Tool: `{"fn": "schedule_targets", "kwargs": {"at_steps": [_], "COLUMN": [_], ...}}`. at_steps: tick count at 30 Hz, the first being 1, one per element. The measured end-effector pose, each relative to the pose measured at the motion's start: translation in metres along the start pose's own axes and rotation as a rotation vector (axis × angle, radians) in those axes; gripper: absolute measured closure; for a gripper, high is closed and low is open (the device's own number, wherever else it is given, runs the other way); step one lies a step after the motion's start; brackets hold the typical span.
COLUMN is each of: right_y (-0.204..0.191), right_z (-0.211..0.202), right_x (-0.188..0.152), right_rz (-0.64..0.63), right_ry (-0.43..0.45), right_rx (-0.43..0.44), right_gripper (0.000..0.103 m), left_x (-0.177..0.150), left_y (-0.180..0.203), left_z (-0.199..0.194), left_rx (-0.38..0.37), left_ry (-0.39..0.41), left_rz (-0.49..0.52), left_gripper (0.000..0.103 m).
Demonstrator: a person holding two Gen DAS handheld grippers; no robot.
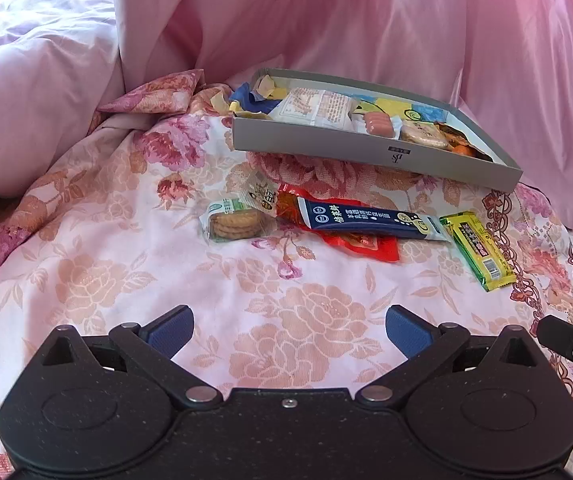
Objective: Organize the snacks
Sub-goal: 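Withdraw both open tools from the tray back over the remaining snacks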
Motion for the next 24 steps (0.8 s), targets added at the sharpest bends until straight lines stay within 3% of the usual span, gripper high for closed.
{"fn": "schedule_targets", "kwargs": {"at_steps": [15, 24], "right_y": [0.005, 0.015], "right_z": [0.015, 0.038], "right_x": [0.004, 0.005], "right_rz": [0.007, 0.024], "right_ry": [-0.004, -0.045], "right_rx": [-0.004, -0.02], "right_gripper": [0.0, 0.0], "left_x": [0.018, 0.037], "left_y": [0.005, 0.018], "left_z": [0.015, 0.049], "left_rx": [0.001, -0.031], "left_ry": [0.01, 0.001], "left_rz": [0.05, 0.132], "left_gripper": [0.001, 0.001]}}
Point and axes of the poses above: each gripper's, at about its wrist camera, not at the fingertips, and z roughly the way its jaws point, y to its right, x to its top, the point moved 1 cm from there along z, roughly the way its jaws point
